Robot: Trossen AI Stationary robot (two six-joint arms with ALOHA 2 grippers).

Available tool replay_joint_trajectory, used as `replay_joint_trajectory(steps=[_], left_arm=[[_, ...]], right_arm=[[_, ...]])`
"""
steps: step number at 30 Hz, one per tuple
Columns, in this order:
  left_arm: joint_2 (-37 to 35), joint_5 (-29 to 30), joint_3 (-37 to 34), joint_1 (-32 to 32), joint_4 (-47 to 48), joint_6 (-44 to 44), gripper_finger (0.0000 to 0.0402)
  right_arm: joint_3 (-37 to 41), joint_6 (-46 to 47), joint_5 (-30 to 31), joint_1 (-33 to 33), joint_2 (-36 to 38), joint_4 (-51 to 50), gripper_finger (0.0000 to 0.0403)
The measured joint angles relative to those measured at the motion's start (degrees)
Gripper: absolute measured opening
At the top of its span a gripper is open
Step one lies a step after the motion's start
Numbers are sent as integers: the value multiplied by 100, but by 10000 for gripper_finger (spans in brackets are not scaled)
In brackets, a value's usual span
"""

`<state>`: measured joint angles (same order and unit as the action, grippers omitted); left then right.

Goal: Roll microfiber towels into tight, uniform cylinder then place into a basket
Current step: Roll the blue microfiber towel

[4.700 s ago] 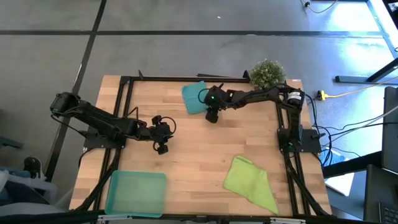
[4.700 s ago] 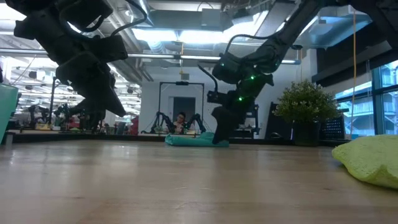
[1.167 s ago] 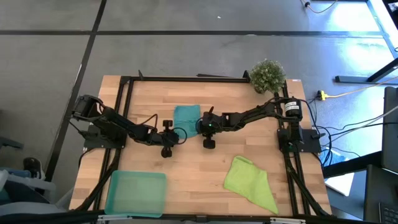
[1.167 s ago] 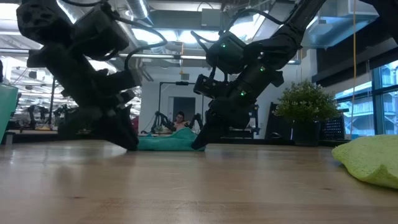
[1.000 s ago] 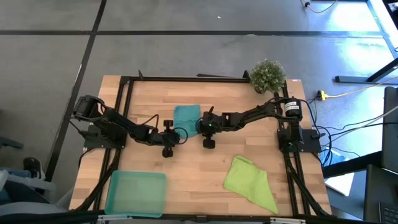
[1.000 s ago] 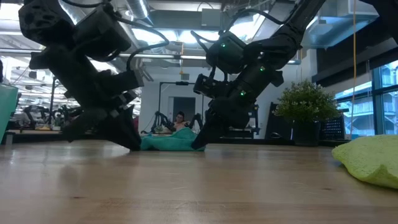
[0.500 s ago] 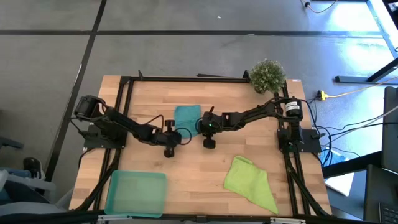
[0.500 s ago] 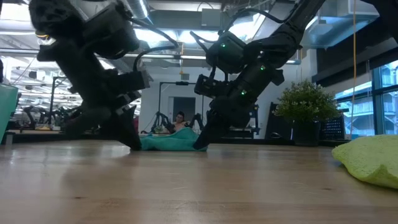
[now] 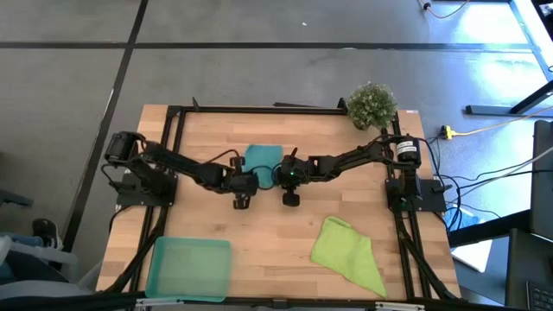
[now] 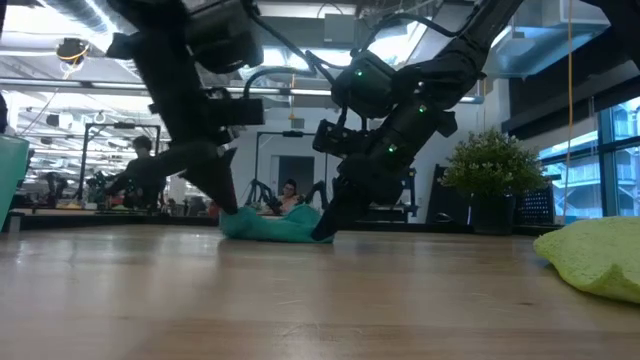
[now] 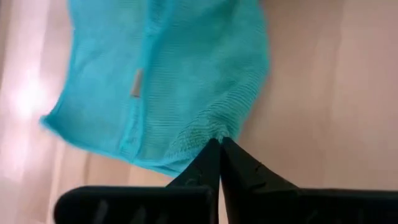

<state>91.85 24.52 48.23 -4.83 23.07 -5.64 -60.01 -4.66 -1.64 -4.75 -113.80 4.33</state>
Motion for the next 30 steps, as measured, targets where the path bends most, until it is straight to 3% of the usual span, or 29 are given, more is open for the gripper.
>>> replay_joint_trajectory(steps=[10,20,28,30], left_arm=[[-9,-155,511,587,457,-365,0],[256,-509,416,1212,399,-644,0],[680,-514,397,1422,177,-598,0],[720,-502,401,1418,172,-592,0]], right_arm=[[4,-21,-3,0,0,-10,9],[7,-101,-16,0,0,-13,9],[7,-3,-289,-28,5,-10,9],[7,150,-615,-113,25,-27,9]])
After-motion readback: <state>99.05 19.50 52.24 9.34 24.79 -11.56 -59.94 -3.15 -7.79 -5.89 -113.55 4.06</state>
